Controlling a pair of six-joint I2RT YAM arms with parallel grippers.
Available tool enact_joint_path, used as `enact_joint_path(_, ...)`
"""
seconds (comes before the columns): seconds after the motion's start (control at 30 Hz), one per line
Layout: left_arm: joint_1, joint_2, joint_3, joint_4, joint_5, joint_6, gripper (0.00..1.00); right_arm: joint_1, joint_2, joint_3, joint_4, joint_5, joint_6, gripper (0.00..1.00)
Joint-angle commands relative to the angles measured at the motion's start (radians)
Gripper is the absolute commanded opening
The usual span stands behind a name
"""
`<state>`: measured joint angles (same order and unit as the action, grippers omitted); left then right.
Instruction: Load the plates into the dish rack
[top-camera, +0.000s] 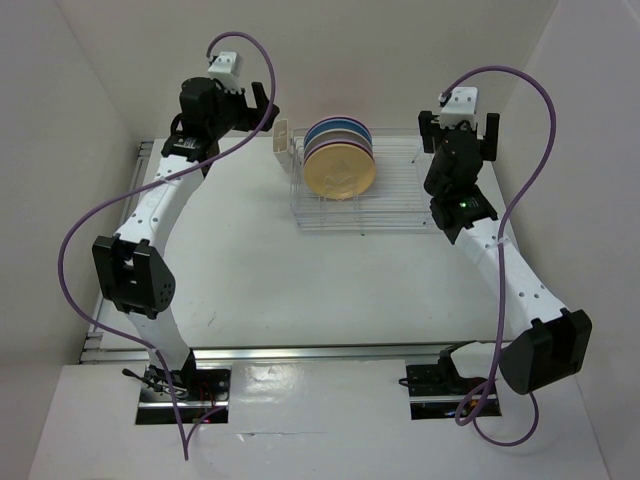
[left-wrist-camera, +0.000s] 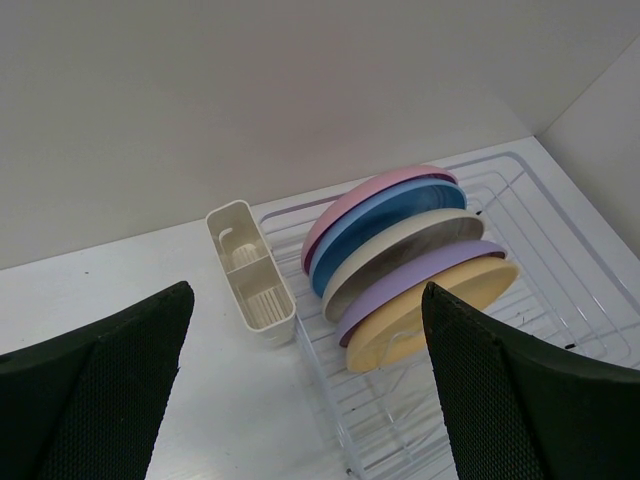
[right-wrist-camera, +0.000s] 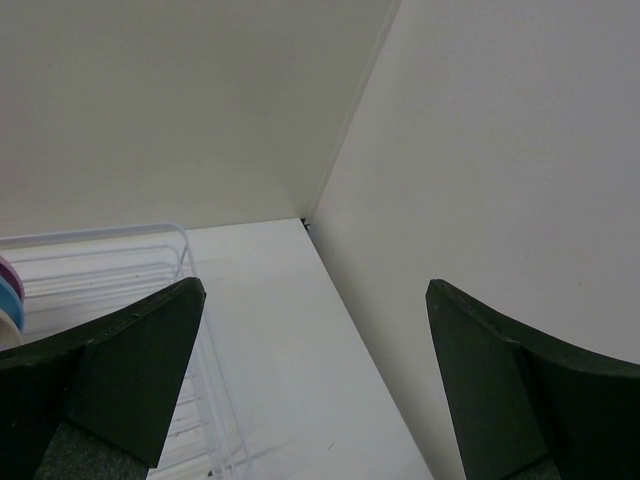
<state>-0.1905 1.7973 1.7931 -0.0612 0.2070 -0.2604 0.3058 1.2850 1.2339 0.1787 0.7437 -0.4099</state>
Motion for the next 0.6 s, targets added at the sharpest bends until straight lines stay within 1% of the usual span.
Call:
enact_joint_path(0.0, -0.009, -0.018, 0.022, 0.058, 0.003, 0.016, 1.00, 0.004, -0.039, -0.002, 0.062, -0.009, -0.006, 1.00)
enact_joint_path(0.57, -0.009, -0.027, 0.012, 0.058, 0.012, 0.026, 1.00, 0.004, -0.049, -0.011, 0.071, -0.027, 0.003, 1.00)
